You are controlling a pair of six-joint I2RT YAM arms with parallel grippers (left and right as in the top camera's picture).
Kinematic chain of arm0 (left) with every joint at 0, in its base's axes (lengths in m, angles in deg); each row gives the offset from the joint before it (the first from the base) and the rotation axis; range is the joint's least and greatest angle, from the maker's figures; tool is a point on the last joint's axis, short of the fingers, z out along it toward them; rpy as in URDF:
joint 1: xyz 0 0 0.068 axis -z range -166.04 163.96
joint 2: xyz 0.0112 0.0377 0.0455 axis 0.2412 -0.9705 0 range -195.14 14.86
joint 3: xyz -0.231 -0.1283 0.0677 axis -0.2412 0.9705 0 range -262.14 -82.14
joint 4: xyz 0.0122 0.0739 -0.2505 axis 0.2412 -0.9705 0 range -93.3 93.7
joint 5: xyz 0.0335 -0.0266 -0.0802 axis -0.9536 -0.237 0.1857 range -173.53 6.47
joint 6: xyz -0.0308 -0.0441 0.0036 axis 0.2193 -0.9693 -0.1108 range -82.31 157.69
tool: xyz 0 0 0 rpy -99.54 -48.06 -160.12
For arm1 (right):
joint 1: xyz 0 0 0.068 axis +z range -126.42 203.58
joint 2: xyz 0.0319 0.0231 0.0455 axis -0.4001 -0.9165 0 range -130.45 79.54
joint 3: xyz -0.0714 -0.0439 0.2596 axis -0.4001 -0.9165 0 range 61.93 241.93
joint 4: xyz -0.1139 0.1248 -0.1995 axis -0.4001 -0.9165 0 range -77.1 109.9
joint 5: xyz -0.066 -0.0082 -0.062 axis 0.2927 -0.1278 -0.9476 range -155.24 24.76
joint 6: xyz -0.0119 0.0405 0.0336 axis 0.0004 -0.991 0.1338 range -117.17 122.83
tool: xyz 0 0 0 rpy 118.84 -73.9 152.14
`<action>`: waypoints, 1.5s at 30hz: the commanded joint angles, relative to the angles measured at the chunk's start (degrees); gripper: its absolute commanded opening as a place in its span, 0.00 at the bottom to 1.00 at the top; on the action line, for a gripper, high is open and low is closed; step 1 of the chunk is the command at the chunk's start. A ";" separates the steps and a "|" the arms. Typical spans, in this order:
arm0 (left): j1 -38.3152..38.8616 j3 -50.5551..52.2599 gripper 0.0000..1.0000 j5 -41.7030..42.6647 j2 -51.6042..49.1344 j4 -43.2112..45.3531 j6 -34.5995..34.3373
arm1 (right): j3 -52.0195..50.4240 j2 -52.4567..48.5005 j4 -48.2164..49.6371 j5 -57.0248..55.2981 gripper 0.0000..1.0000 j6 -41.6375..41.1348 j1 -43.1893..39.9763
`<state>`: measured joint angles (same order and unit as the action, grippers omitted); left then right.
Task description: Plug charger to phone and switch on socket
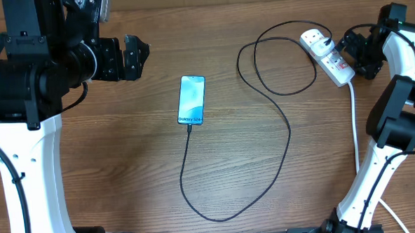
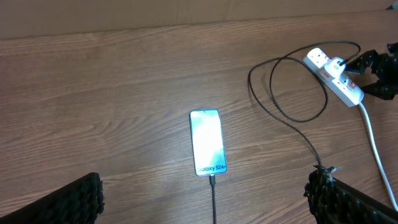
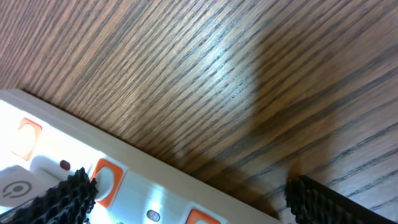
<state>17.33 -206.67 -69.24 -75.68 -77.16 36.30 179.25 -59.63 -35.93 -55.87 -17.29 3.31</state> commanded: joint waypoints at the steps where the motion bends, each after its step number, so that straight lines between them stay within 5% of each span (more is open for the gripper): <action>1: 0.39 -0.09 1.00 -0.33 -0.13 0.04 -0.33 | 0.07 -1.60 -0.35 -2.43 1.00 0.66 0.00; 45: 0.39 -0.09 1.00 -0.33 -0.13 0.02 -0.33 | 0.04 -1.66 -0.07 1.05 1.00 0.68 0.07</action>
<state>17.33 -206.67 -69.24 -75.68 -77.20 36.30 179.25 -59.63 -36.48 -57.54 -16.81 3.05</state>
